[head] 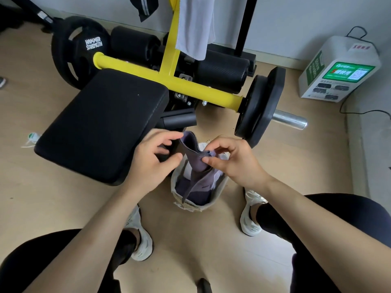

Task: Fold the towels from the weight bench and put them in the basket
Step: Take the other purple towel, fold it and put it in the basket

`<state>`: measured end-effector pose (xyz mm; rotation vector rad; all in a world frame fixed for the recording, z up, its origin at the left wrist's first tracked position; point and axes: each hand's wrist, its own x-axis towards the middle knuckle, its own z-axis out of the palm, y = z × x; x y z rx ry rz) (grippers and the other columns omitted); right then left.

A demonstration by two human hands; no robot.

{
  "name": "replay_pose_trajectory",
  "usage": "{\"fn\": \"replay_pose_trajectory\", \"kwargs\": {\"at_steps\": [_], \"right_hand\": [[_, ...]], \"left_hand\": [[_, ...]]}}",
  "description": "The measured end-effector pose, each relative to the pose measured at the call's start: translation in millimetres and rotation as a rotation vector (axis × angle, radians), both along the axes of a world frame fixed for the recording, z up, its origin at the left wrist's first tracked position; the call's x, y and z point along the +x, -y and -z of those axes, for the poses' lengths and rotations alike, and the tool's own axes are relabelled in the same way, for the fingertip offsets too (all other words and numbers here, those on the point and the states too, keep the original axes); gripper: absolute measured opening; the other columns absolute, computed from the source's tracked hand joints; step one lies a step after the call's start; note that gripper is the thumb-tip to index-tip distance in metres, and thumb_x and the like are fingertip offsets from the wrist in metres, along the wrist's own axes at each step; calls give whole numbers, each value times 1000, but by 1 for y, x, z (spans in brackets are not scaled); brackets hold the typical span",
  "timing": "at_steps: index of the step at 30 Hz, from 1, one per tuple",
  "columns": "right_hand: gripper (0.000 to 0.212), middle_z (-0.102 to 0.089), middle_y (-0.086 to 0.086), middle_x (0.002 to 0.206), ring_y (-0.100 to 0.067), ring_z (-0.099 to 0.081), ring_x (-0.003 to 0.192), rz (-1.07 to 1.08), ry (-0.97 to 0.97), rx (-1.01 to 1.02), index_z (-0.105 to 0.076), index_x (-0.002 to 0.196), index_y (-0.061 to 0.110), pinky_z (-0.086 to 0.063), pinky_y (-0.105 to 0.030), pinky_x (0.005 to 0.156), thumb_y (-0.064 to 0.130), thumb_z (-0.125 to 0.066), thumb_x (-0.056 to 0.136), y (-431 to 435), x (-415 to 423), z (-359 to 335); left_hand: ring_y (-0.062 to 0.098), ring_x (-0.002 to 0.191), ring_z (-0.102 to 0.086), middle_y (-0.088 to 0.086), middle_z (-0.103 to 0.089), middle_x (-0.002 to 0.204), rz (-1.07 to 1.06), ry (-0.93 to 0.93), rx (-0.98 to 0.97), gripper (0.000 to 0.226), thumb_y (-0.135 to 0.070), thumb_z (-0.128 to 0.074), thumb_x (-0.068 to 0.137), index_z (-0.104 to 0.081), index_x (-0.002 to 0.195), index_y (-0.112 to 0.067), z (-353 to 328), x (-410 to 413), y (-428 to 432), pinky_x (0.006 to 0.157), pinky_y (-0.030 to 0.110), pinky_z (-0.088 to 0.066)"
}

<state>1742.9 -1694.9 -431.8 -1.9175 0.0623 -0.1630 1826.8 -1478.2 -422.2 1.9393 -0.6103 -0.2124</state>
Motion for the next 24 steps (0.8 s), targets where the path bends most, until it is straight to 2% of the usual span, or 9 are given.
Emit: {"fn": "replay_pose_trajectory", "kwargs": {"at_steps": [3, 6, 8, 10, 13, 16, 18, 21, 24], "right_hand": [[11, -69, -1, 87, -12, -64, 83, -127, -1, -18, -73, 90, 6, -51, -25, 80, 2, -80, 82, 9, 0, -6], [12, -71, 4, 90, -12, -66, 88, -208, -29, -4, -74, 93, 7, -52, -29, 85, 5, -79, 83, 18, -2, -13], [11, -73, 0, 91, -17, -67, 87, -211, -26, -11, -74, 94, 6, -53, -38, 84, 6, -79, 84, 24, -3, -14], [11, -73, -6, 89, -22, -67, 85, -182, -12, -17, -72, 93, 3, -53, -43, 84, 5, -78, 84, 30, -2, -15], [9, -72, -5, 85, -16, -66, 80, -102, -11, -26, -70, 89, 2, -55, -40, 83, 4, -76, 84, 39, 0, -16], [9, -69, 2, 82, -6, -63, 75, -28, -56, -38, -68, 86, 8, -51, -28, 78, 4, -76, 85, 49, 2, -14], [14, -69, 4, 82, -8, -63, 75, -10, -65, -49, -68, 86, 14, -51, -31, 78, 3, -77, 84, 53, 3, -15], [26, -71, -5, 86, -9, -63, 78, -52, -80, -63, -70, 99, 12, -49, -25, 80, -2, -79, 80, 50, 1, -20], [47, -71, -3, 97, -5, -63, 89, -116, -83, -130, -68, 115, 12, -46, -18, 90, 4, -86, 72, 38, 1, -24]], "left_hand": [[14, 132, -42, -12, -49, 144, 113, 228, 236, 71, -30, -81, 72, -59, 140, -30, 5, 1, -4, 109, 20, -33], [19, 140, -30, -15, -39, 154, 215, 182, 400, 87, -38, -85, 69, -49, 148, -36, 14, 0, -4, 113, 31, -28], [19, 131, -42, -18, -51, 142, 239, 145, 478, 70, -44, -80, 70, -59, 136, -37, 20, 5, -6, 111, 41, -37], [16, 112, -58, -20, -66, 117, 234, 90, 498, 40, -43, -76, 75, -71, 114, -34, 21, 11, -12, 99, 48, -47], [11, 93, -68, -12, -74, 94, 190, -34, 371, 13, -25, -80, 84, -75, 96, -26, 16, 16, -17, 88, 44, -54], [9, 90, -72, -7, -78, 91, 132, -167, 141, 13, -10, -77, 89, -75, 93, -22, 5, 13, -14, 85, 28, -56], [5, 88, -72, -8, -78, 89, 85, -227, -32, 16, -2, -73, 90, -74, 92, -18, 0, 10, -8, 82, 20, -55], [9, 88, -71, -6, -78, 90, 50, -269, -164, 17, 2, -70, 92, -74, 93, -15, -2, 5, -1, 83, 25, -56], [9, 85, -69, -4, -77, 89, 70, -255, -160, 13, -1, -71, 91, -73, 95, -14, -1, 1, 5, 78, 25, -55]]}}
